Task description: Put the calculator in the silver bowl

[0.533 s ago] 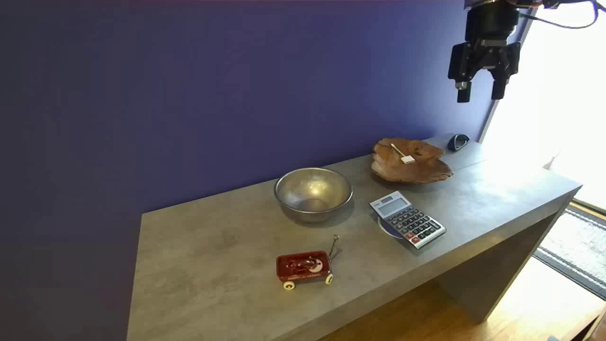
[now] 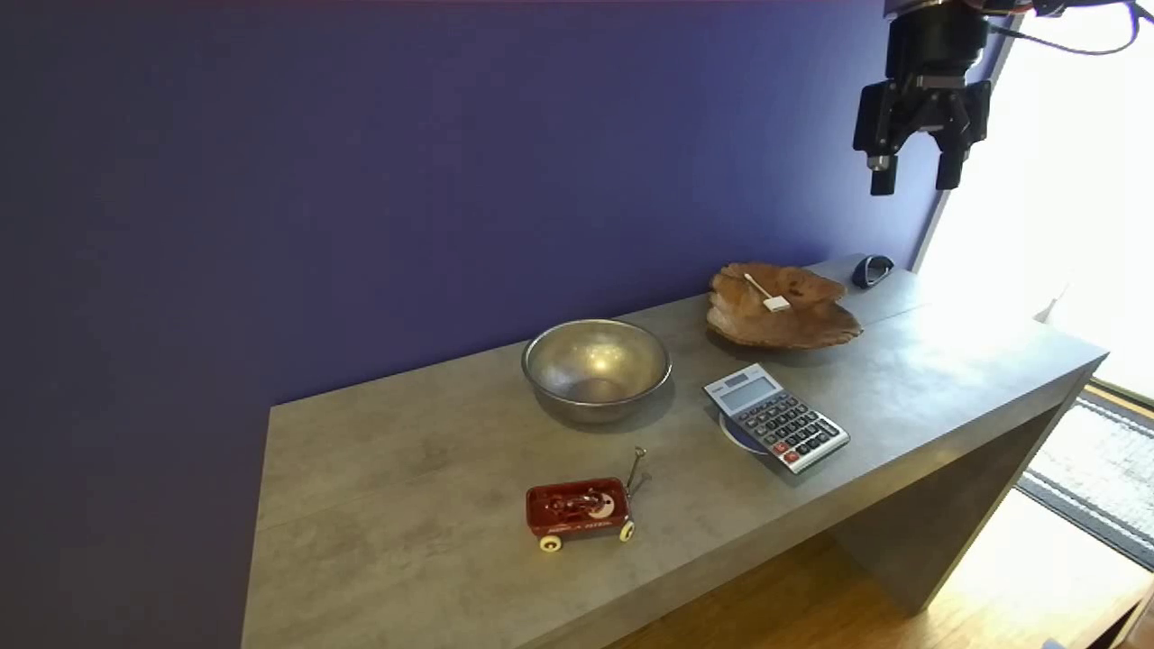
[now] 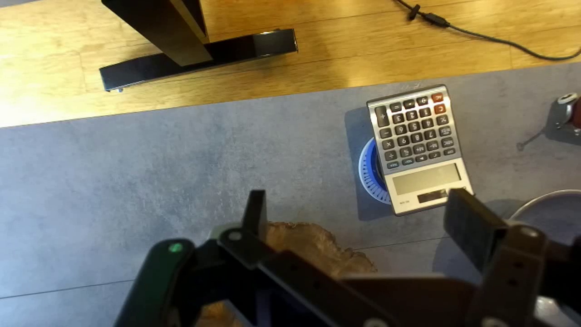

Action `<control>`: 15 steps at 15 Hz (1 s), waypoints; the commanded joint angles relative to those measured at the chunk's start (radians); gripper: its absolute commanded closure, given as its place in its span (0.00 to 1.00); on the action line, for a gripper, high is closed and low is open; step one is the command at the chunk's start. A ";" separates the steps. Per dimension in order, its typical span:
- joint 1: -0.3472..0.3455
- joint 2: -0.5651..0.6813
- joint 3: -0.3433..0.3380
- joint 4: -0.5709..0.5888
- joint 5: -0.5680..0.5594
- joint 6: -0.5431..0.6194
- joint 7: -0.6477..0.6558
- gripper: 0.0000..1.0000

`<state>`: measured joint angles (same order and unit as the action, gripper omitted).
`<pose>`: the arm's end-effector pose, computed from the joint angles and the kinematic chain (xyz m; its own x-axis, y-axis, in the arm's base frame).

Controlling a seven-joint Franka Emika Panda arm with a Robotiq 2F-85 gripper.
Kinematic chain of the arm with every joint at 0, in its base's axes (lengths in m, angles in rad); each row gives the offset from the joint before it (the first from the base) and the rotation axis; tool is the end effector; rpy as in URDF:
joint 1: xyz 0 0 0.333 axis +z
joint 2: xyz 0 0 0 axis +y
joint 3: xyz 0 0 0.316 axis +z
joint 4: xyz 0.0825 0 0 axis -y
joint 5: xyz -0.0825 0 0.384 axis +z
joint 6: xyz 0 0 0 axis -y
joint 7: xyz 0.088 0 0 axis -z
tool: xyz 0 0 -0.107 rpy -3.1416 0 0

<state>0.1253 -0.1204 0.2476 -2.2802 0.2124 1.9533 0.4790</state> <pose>0.4363 0.1866 0.3882 0.9459 -0.1986 -0.2564 -0.2135 -0.9765 -0.0313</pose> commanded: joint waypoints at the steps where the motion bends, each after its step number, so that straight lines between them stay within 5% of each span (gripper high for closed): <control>1: 0.016 0.001 -0.015 0.001 -0.002 -0.001 0.001 0.00; 9: 0.015 0.001 -0.015 0.001 -0.002 -0.001 0.001 0.00; 15: 0.014 -0.057 -0.102 -0.160 0.282 0.164 -0.443 0.00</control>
<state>0.1275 -0.1331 0.1921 -2.3325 0.3559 2.0366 0.2253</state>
